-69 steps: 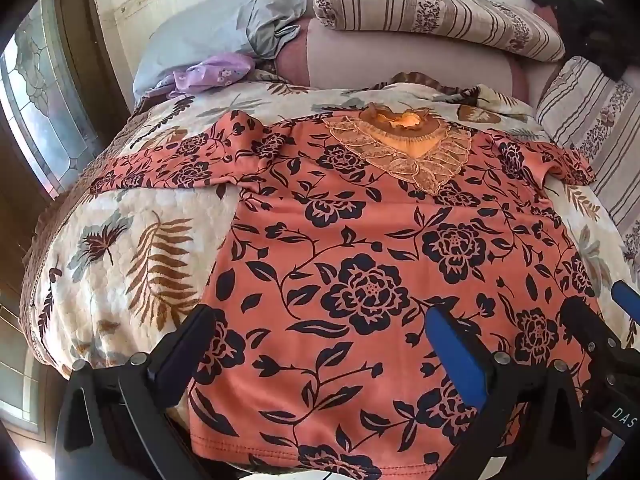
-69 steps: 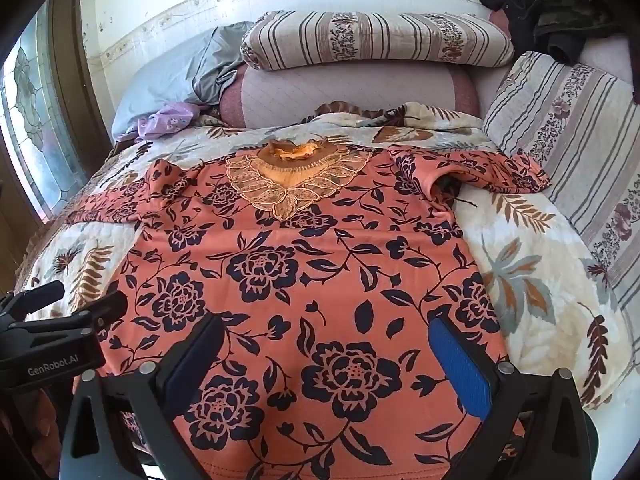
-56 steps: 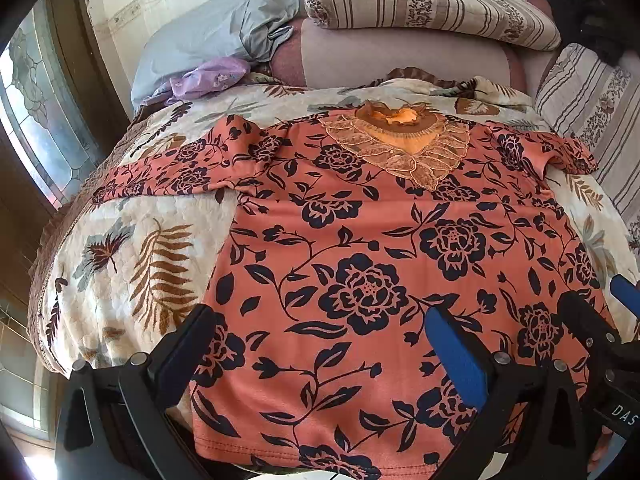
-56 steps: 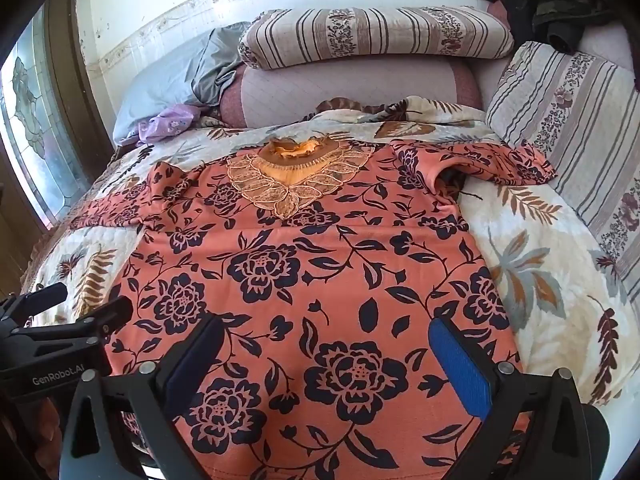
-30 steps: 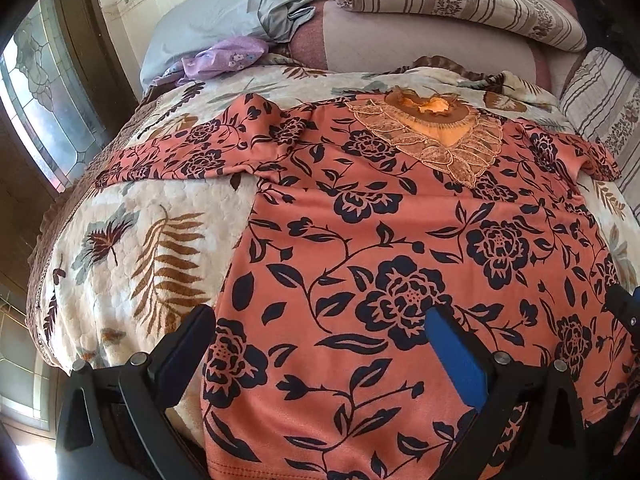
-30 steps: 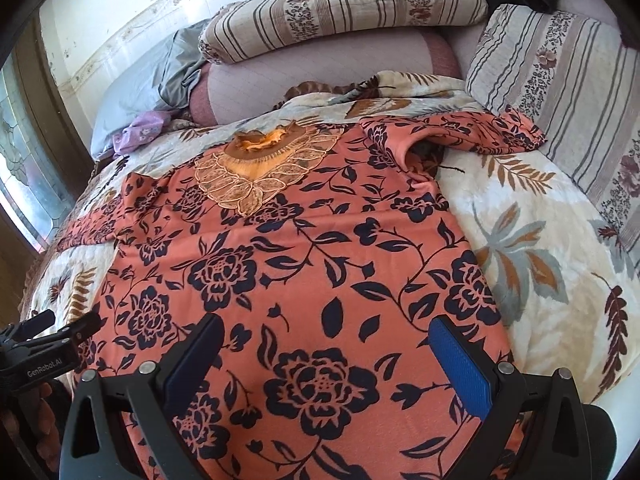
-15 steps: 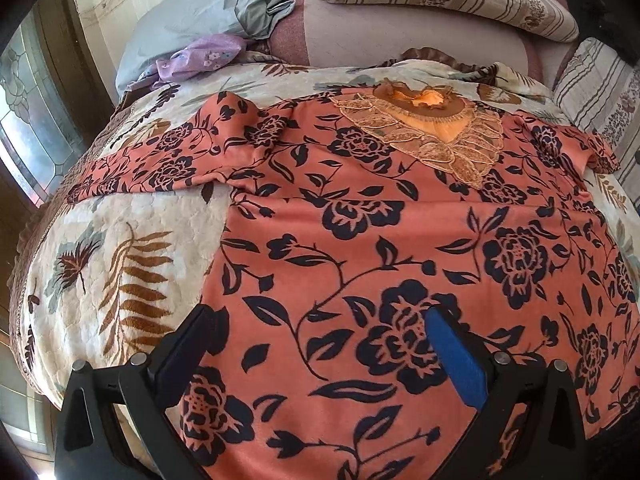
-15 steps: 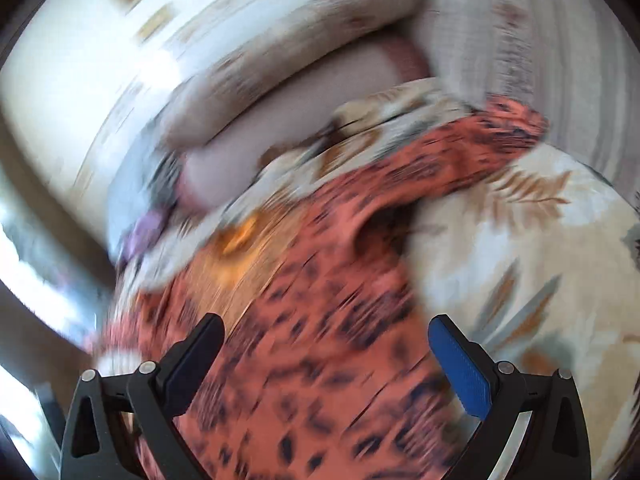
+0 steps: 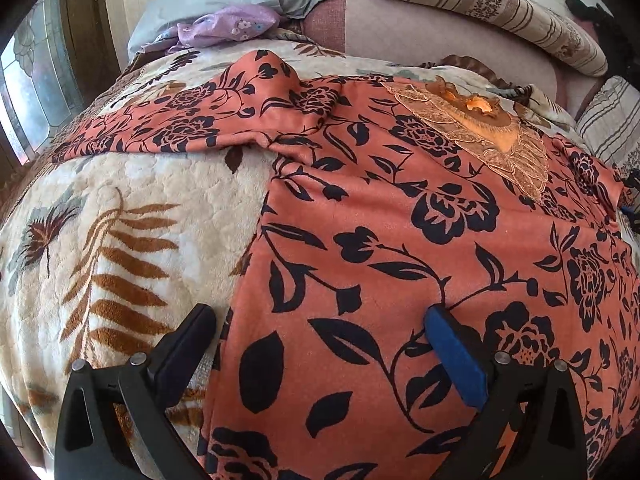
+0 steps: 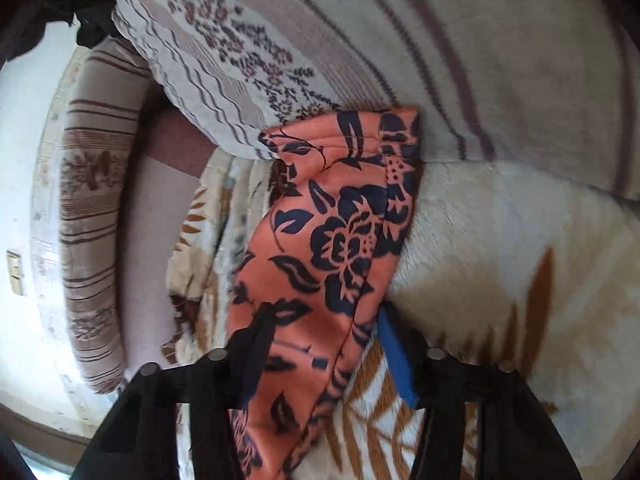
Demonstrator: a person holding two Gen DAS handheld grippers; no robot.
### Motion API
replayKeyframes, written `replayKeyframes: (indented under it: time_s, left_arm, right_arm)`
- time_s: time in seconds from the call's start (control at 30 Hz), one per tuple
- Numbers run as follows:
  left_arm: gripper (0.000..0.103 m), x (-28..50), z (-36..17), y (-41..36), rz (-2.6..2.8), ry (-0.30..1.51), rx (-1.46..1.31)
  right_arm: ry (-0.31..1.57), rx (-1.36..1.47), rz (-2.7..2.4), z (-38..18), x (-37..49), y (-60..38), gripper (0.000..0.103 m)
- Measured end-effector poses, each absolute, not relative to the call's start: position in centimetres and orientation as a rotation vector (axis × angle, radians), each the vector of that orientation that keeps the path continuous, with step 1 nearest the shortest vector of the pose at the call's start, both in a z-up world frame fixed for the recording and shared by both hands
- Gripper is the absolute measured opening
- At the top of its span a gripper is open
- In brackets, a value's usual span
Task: Fold small clothes
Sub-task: 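Grasp the blouse sleeve with the right gripper and fold it across the body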
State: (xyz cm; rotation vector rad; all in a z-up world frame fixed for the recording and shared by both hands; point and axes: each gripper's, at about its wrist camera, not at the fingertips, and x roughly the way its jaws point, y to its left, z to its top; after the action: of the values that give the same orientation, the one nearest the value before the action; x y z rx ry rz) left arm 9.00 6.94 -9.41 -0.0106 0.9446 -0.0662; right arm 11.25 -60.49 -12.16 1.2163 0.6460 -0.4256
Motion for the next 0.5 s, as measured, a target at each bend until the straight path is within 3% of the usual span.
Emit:
replayKeyframes:
  time_s: [0.07,0.13,0.3,0.5]
  left_arm:
    - [0.103,9.0,-9.4,7.0,-0.065,0.936,-0.006]
    - [0.103,9.0,-9.3,7.1,-0.066,0.935,-0.009]
    - [0.103,9.2,-9.3,7.3,-0.057,0.927,-0.003]
    - [0.103,9.1,-9.2,7.4,-0.053,0.926,-0.006]
  right_arm:
    - [0.692,1.149,-0.49,-12.2,12.6,-61.2,0.023]
    - [0.737,1.096,-0.531,-11.3,13.7,-61.5,0.01]
    - [0.7,0.834,-0.436,-2.8,15.5,-57.6,0.007]
    - [0.528,0.585,-0.081,11.9,16.1,-41.8,0.007]
